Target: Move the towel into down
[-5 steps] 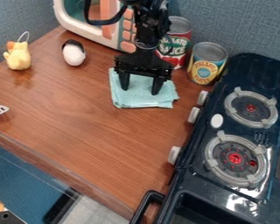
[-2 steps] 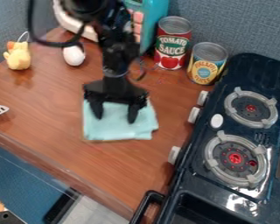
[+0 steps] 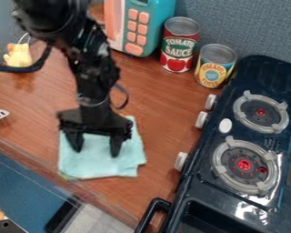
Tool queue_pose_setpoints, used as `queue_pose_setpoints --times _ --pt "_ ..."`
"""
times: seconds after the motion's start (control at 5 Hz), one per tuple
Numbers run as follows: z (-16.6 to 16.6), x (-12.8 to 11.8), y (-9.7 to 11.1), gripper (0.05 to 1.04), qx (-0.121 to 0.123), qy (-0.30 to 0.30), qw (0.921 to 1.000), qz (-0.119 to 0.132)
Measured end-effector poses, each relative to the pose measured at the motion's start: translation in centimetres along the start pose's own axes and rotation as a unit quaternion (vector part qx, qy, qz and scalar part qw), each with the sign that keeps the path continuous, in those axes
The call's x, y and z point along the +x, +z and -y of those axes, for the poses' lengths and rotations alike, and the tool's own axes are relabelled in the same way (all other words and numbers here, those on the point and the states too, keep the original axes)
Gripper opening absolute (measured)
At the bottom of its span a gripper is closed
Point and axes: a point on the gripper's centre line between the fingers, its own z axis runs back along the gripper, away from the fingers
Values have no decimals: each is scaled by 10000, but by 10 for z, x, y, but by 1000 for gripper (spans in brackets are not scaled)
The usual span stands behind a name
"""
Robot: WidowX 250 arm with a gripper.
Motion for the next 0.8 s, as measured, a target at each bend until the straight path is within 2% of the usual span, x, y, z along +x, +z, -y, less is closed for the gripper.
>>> queue_pose_setpoints --times 0.2,0.4,0.6,0.8 --pt "-3 -3 1 999 73 -48 9999 76" --pt "-3 5 12 999 70 60 9998 181" --pt "-7 21 35 999 113 274 9982 519" --pt "-9 34 59 999 53 431 9960 779"
